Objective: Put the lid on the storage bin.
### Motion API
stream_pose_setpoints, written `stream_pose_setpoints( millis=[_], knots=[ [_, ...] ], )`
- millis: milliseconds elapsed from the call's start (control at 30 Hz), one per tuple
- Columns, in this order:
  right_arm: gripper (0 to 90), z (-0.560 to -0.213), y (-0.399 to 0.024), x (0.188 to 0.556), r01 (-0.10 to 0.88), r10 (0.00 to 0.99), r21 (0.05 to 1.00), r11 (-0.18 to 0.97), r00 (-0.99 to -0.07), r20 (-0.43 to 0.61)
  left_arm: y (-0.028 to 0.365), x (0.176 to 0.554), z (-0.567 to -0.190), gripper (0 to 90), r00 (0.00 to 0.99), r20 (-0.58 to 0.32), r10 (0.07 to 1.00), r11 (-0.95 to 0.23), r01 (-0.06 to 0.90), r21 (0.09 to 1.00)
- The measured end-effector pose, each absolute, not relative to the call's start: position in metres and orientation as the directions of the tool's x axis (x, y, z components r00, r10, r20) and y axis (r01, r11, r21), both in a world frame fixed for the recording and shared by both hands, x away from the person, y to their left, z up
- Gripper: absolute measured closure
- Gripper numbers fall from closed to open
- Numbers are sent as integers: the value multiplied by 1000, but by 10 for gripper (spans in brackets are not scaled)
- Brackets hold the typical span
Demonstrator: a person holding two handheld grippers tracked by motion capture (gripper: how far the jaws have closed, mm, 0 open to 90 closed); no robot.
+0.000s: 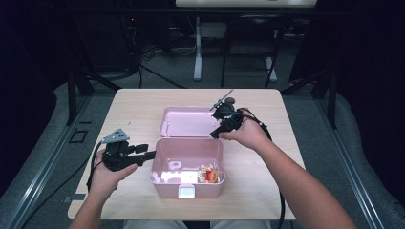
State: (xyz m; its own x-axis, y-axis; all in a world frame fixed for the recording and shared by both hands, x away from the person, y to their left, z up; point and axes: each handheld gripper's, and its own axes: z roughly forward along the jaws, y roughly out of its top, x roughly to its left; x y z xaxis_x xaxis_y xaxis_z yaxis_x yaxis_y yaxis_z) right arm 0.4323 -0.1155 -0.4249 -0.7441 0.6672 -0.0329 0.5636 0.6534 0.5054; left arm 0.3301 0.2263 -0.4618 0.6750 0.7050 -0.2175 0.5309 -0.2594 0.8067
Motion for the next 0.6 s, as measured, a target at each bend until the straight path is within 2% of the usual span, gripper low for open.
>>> stream_pose_setpoints(
  millis=[600],
  knots=[
    [499, -432, -121, 448, 605, 748, 577, 548, -663, -16, 221, 330, -465, 544, 690, -211, 693, -278, 526, 804]
  ],
)
